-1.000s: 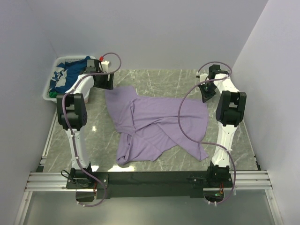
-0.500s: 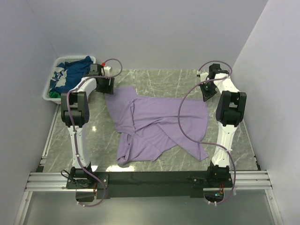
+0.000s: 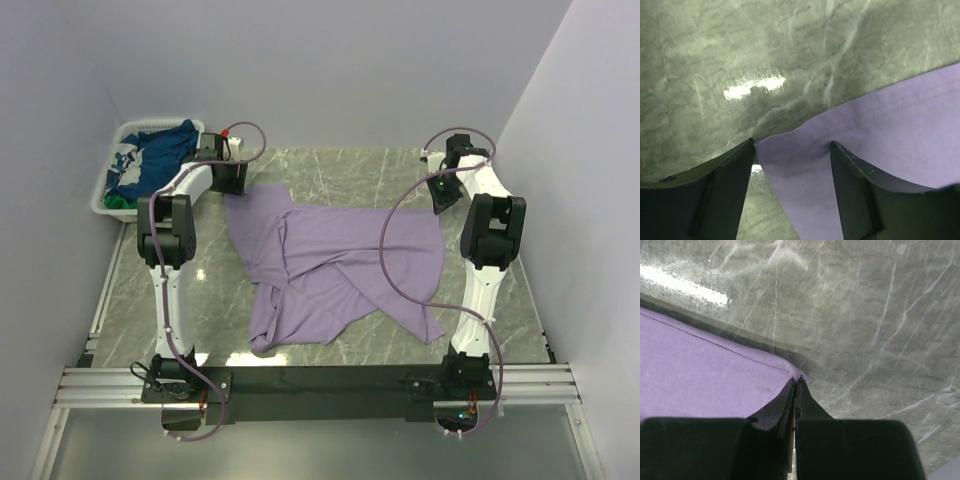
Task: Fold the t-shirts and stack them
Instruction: Flatten the tshirt out
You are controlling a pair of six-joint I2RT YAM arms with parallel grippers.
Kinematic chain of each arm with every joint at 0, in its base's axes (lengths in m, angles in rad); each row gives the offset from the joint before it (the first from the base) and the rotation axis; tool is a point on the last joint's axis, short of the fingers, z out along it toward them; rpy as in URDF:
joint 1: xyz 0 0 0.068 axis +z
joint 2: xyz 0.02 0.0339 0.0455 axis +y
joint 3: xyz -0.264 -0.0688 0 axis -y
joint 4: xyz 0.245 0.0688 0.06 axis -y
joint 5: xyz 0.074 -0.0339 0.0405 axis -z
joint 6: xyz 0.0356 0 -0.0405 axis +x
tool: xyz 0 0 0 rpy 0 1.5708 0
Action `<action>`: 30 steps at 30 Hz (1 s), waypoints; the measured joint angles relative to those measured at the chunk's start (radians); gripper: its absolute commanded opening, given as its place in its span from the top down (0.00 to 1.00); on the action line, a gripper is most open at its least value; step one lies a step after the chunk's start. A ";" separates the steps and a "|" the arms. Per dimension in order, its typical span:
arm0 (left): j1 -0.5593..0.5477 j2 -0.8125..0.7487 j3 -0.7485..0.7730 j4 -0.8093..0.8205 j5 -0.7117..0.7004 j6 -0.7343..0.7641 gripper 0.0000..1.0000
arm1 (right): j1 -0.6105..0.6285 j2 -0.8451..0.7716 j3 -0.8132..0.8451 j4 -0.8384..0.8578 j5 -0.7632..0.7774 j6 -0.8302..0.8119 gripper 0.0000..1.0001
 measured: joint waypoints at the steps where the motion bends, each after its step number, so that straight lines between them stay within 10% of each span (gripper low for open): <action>1: -0.001 0.003 0.003 0.003 -0.005 -0.001 0.32 | 0.000 0.000 0.000 0.000 0.000 0.000 1.00; 7: -0.005 0.011 0.014 0.005 -0.023 -0.005 0.48 | 0.000 0.000 0.000 0.000 0.003 0.000 1.00; 13: -0.005 -0.002 -0.009 0.016 0.006 -0.017 0.99 | -0.001 0.000 0.000 0.001 0.003 0.003 1.00; 30: 0.002 -0.367 0.137 -0.076 0.186 -0.020 1.00 | -0.023 -0.349 0.145 -0.003 -0.018 0.095 1.00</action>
